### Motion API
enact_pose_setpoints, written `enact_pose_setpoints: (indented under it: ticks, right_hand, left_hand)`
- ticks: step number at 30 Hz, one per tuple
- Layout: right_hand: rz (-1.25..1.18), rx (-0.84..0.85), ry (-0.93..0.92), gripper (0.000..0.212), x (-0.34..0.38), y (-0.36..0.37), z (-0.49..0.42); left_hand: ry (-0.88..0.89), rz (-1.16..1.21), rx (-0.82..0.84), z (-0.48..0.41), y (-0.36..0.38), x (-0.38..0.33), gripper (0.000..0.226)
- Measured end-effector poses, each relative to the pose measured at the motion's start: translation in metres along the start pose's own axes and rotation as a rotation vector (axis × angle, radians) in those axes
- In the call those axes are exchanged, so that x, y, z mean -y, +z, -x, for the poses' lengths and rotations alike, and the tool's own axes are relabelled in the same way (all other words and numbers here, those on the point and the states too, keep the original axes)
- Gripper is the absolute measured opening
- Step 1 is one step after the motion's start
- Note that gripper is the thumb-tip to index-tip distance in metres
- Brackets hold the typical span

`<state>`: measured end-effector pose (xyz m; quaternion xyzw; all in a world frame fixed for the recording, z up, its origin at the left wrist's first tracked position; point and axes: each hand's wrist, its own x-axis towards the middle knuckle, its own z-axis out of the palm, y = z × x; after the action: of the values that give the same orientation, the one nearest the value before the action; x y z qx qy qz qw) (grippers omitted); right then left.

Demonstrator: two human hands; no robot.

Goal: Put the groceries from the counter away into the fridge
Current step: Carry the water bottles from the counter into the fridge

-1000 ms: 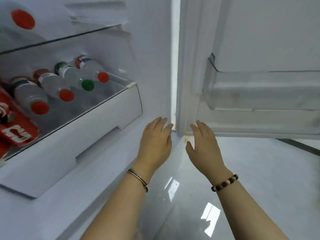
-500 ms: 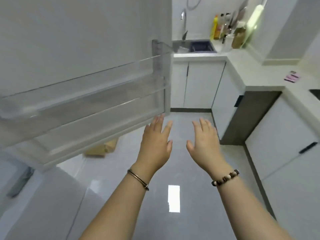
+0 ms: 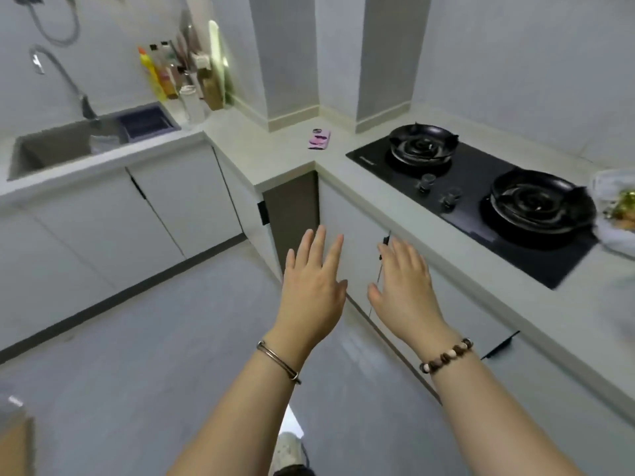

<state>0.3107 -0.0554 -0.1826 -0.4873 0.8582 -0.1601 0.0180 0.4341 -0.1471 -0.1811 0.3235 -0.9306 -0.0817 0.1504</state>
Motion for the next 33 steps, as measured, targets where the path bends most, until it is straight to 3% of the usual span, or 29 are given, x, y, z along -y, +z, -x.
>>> enact_pose_setpoints:
  ticks: [16, 24, 33]
  right_hand:
    - [0.211, -0.28, 0.532, 0.068, -0.138, -0.072, -0.101]
    - [0.319, -0.356, 0.737, 0.065, -0.231, -0.108, -0.074]
    - [0.314, -0.36, 0.846, 0.066, -0.391, -0.154, -0.033]
  left_hand:
    - [0.63, 0.174, 0.035, -0.243, 0.063, -0.11, 0.066]
    - [0.886, 0.232, 0.065, -0.277, 0.102, -0.221, 0.066]
    - [0.967, 0.261, 0.077, -0.301, 0.153, -0.394, 0.065]
